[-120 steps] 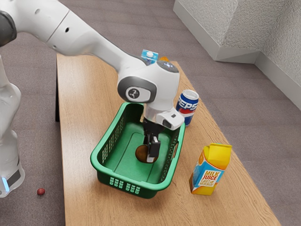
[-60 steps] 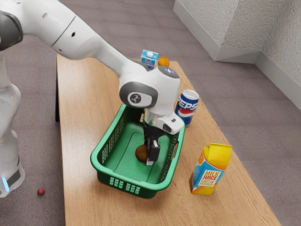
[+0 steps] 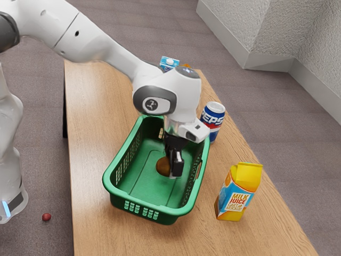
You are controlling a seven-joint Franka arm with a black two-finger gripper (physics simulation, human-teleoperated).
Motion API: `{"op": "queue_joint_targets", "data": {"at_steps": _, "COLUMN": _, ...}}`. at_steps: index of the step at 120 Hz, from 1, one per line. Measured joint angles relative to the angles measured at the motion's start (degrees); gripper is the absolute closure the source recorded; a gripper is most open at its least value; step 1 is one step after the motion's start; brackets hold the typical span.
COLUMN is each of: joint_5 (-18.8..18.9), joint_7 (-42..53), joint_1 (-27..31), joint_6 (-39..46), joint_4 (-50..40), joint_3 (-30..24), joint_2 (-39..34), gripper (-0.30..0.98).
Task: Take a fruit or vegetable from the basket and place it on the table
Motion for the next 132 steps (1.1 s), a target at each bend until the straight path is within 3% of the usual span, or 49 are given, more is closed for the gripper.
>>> {"op": "queue_joint_targets", "data": {"at_steps": 30, "joint_5": 1.17, "joint_7": -2.14, "joint_1": 0.79, "joint_6": -0.3, "joint_4": 4.03, "joint_3": 3.54, "joint_2": -8.17, "gripper": 0.4}}
{"op": "queue_joint_targets", "data": {"at_steps": 53, "joint_5": 1.26, "joint_7": -3.62, "joint_1": 14.22, "joint_6": -2.68, "joint_4": -3.59, "joint_3": 4.08, "joint_2": -19.47, "gripper": 0.4}}
{"op": "queue_joint_targets", "data": {"at_steps": 69, "joint_5": 0.98, "joint_7": -4.48, "joint_1": 24.78, "joint_6": -4.22, "joint_4": -5.63, "joint_3": 3.27, "joint_2": -20.61, "gripper": 0.41}}
{"op": "queue_joint_targets", "data": {"at_steps": 87, "joint_5": 0.85, "joint_7": -5.22, "joint_1": 31.16, "joint_6": -6.02, "joint_4": -5.78, "joint_3": 3.25, "joint_2": -20.48, "gripper": 0.41}}
{"op": "queue_joint_targets", "data": {"at_steps": 105, "joint_5": 0.58, "joint_7": -5.56, "joint_1": 32.63, "joint_6": -7.5, "joint_4": -5.59, "joint_3": 3.4, "joint_2": -20.14, "gripper": 0.18}}
{"op": "queue_joint_targets", "data": {"at_steps": 118, "joint_5": -0.23, "joint_7": -6.52, "joint_1": 32.83, "joint_6": -7.49, "joint_4": -4.18, "joint_3": 3.55, "joint_2": -20.0, "gripper": 0.08}}
{"op": "queue_joint_targets", "data": {"at_steps": 124, "joint_5": -2.4, "joint_7": -10.43, "joint_1": 31.39, "joint_6": -7.04, "joint_4": 0.73, "joint_3": 2.86, "joint_2": -18.88, "gripper": 0.06}}
{"op": "queue_joint_targets", "data": {"at_steps": 132, "joint_5": -1.66, "joint_7": -20.7, "joint_1": 26.01, "joint_6": -9.35, "joint_4": 12.5, "joint_3": 1.36, "joint_2": -14.33, "gripper": 0.04}}
